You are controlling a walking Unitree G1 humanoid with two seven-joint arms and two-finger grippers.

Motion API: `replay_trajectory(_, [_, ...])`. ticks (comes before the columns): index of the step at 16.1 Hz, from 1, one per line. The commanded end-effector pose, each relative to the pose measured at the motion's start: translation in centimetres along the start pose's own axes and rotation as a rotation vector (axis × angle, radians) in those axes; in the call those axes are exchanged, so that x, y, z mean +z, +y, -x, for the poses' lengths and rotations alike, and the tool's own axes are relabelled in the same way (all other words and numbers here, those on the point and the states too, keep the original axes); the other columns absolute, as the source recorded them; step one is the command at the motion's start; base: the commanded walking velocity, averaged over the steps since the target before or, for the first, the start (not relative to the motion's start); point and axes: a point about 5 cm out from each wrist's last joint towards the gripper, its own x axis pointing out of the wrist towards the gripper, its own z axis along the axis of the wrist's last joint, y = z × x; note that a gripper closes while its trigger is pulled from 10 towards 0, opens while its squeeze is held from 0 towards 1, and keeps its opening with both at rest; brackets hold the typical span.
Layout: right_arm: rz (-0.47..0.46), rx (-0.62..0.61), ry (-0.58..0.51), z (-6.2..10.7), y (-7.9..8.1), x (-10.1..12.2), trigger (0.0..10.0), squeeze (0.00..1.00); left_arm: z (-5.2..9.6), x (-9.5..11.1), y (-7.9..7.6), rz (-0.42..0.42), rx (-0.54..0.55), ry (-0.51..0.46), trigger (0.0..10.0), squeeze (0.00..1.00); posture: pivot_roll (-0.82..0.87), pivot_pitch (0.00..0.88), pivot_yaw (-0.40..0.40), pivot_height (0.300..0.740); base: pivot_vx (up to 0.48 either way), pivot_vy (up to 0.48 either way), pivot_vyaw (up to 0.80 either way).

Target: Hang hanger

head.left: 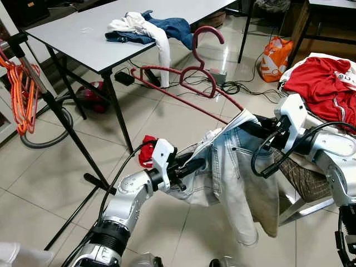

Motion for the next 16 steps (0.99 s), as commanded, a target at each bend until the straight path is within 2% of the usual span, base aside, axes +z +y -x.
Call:
replay_trajectory(1, [0.042, -0.011, -0.077, 0.2, -0.4, 1.9, 0.0, 0.00, 0.4, -0.1, 0.5, -0.005, 0.024, 0.007, 0.0, 0.00, -0.15, 0.000, 0.073, 0.740, 0.000, 0.000, 0.00])
replay_trajectory(3, [0.044, -0.017, -0.069, 0.3, -0.5, 1.7, 0.0, 0.00, 0.6, -0.1, 0.7, 0.015, 0.030, 0.005, 0.0, 0.00, -0.15, 0.000, 0.073, 0.740, 0.000, 0.000, 0.00])
replay_trajectory(6, [0.051, -0.020, -0.046, 0.3, -0.5, 1.3, 0.0, 0.00, 0.8, -0.2, 0.9, -0.008, 0.034, 0.021, 0.0, 0.00, -0.15, 0.000, 0.072, 0.740, 0.000, 0.000, 0.00])
replay_trajectory(9, [0.080, -0.031, 0.030, 0.8, -0.7, -0.3, 0.0, 0.00, 1.8, 1.4, 2.3, -0.093, 0.054, 0.012, 0.0, 0.00, -0.15, 0.000, 0.073, 0.740, 0.000, 0.000, 0.00])
replay_trajectory(11, [0.094, -0.035, 0.063, 1.1, -0.9, -0.9, 0.0, 0.00, 2.3, 2.2, 2.9, -0.110, 0.062, 0.003, 0.0, 0.00, -0.14, 0.000, 0.076, 0.740, 0.000, 0.000, 0.00])
replay_trajectory(13, [0.091, -0.024, 0.082, 1.3, -0.9, -1.3, 0.0, 0.00, 2.5, 2.6, 3.2, -0.133, 0.066, 0.000, 0.0, 0.00, -0.14, 0.000, 0.078, 0.740, 0.000, 0.000, 0.00])
replay_trajectory(16, [0.159, 0.002, 0.167, 1.9, -1.0, -2.2, 0.0, 0.00, 2.9, 3.6, 3.3, -0.206, 0.039, 0.007, 0.0, 0.00, -0.14, 0.000, 0.079, 0.740, 0.000, 0.000, 0.00])
